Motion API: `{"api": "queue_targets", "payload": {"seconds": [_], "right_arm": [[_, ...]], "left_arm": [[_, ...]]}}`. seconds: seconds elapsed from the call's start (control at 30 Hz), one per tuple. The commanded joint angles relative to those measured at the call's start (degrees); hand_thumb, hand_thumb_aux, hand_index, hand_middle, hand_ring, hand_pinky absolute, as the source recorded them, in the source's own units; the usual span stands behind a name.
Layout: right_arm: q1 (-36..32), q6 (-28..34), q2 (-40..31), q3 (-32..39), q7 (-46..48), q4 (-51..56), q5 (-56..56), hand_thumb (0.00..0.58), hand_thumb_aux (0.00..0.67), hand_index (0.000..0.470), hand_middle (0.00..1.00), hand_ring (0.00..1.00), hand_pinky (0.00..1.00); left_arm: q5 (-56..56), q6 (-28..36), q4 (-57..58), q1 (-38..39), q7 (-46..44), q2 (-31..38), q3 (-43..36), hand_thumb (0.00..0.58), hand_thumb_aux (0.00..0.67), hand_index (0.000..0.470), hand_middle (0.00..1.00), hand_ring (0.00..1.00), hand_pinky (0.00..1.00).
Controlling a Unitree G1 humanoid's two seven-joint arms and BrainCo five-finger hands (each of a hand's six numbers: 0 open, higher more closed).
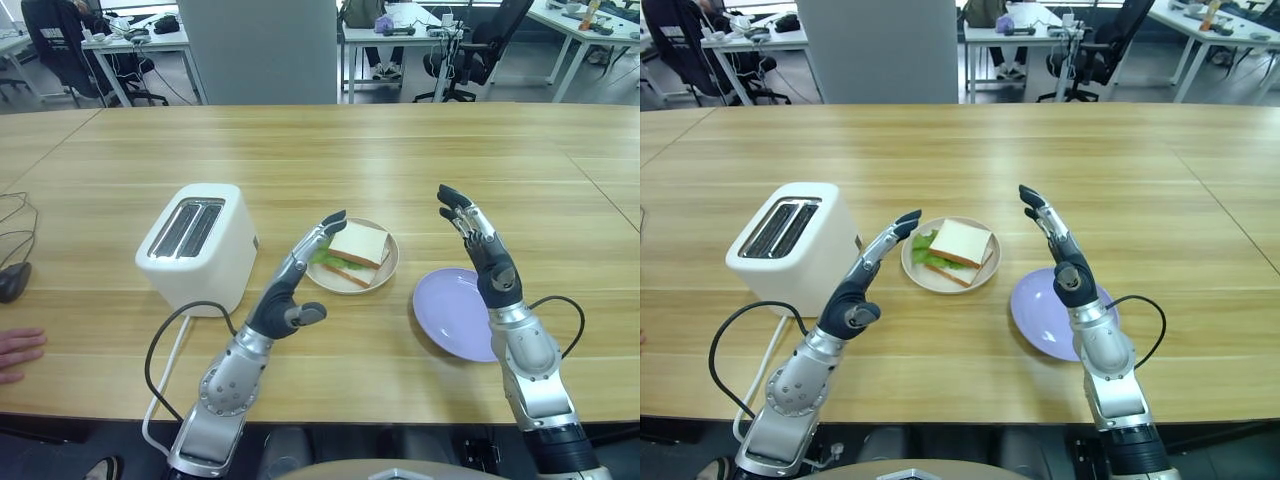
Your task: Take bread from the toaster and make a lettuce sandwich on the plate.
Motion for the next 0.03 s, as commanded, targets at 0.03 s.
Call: {"api": "queue_targets", "payload": {"seconds": [0.03], "right_arm": [[-0.03, 1.31, 1.13, -0.96, 1.45, 0.85, 1.16, 0.0, 0.0, 0.0, 0.0, 0.0, 0.0]], "left_arm": [[-1.78, -1.78, 1.77, 0.52, -0.62, -0.16, 1.66, 0.0, 0.0, 0.0, 0.0, 0.0, 0.0]]}}
